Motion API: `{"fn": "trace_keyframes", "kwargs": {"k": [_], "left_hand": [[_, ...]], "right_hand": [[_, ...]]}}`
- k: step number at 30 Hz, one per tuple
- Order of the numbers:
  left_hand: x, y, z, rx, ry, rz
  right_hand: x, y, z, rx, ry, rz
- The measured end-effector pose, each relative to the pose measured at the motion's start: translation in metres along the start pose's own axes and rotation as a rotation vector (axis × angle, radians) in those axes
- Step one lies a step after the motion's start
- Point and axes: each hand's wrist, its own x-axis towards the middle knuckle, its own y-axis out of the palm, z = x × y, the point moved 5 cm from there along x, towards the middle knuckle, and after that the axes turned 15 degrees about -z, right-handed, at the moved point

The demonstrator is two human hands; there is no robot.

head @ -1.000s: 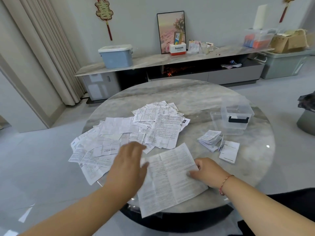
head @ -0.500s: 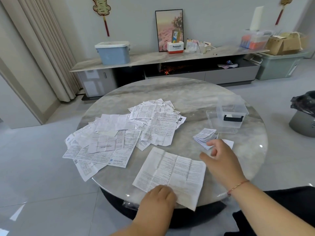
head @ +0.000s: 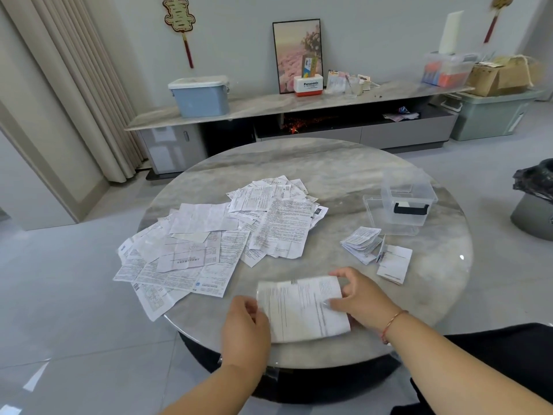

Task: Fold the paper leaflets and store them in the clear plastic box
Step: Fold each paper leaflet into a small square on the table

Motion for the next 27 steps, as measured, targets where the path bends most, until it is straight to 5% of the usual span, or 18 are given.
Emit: {"fn": "trace_keyframes", "kwargs": {"k": [2,4,7,11,13,15,18,20,27], "left_hand": [[0.002,-0.003,-0.004,0.094,0.180,-0.087],[-0.008,-0.001,-0.018,0.162,0.634,-0.104],[-0.038,0.019,-0.022,0.226,1.007,0.167],[-0.042,0.031,-0.021,0.249,1.029,0.203],[-0.035,0.031,-0.020,0.265,1.000,0.202],[-0.026,0.026,-0.014,0.246,0.928,0.215],[-0.017,0.017,-0.005,0.135,0.710,0.325],[-0.014,0.012,-0.002,0.091,0.572,0.364],[0.001,0.019,-0.005,0.060,0.305,0.206]], "right_hand": [[-0.004,0.003,-0.002,-0.226,-0.038,-0.087],[-0.009,0.006,-0.004,-0.319,-0.007,-0.154],[-0.017,0.010,-0.007,-0.085,0.186,-0.230],[-0.036,0.021,-0.010,0.310,0.472,-0.223],[-0.037,0.010,0.000,0.123,0.305,-0.276],[-0.031,-0.011,0.022,-0.121,-0.102,-0.282],[-0.034,-0.008,0.032,-0.150,-0.315,0.310],[-0.034,0.000,0.022,-0.172,-0.312,0.441],[-0.012,0.011,0.003,-0.202,-0.134,-0.026]]}}
